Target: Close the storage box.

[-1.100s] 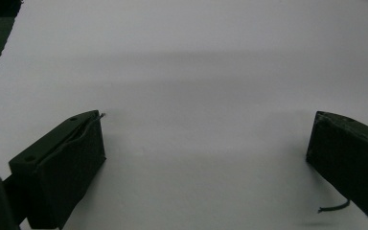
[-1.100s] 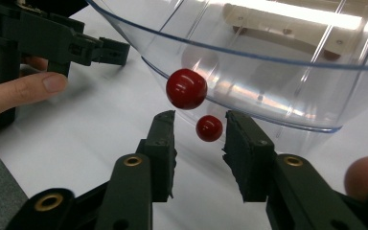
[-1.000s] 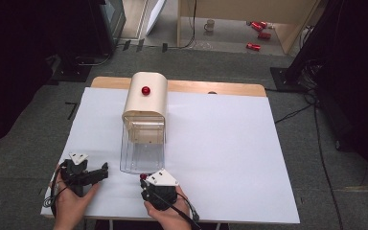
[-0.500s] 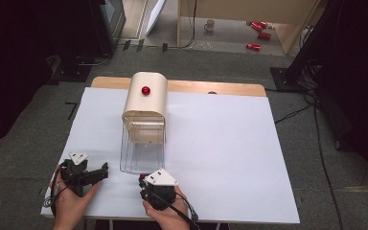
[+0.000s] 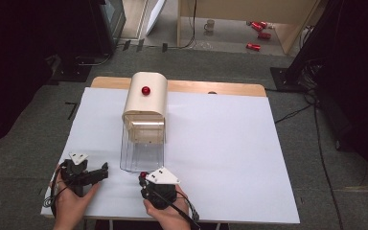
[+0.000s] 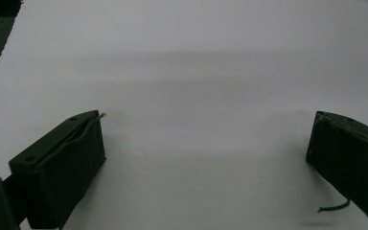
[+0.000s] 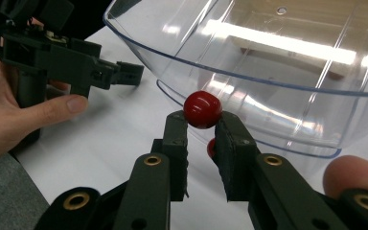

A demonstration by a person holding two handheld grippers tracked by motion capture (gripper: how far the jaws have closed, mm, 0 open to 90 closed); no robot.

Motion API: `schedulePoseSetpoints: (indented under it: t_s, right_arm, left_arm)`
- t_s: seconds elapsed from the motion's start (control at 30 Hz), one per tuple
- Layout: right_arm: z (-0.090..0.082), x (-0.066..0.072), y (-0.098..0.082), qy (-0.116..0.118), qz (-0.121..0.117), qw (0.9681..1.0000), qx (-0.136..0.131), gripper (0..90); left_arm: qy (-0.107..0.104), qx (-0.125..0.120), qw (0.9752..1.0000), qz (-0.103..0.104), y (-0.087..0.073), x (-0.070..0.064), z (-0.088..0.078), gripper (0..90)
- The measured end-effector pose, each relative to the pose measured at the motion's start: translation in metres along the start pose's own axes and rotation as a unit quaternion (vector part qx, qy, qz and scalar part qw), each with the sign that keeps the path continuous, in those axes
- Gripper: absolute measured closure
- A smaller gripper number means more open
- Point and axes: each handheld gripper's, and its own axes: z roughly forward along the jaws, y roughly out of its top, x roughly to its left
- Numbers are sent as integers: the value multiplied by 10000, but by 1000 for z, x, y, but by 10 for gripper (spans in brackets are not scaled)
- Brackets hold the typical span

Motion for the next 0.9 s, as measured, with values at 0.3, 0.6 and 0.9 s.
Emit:
schedulePoseSetpoints:
  t_s: [0.3,0.6,0.9]
  right_arm:
    - [-6,-2,17,11,-89,9999,-98,760]
    - [-7,-5,33,-12,-130,9997,-201,759]
    - [-6,-9,47,31,-70,9997,-249,761]
  left_arm:
    - [1,-5,10000,0,0,0,0,0]
    - [-1,-3,10000,-1,0,0,0,0]
    - [4,-20,10000,-9,0,0,0,0]
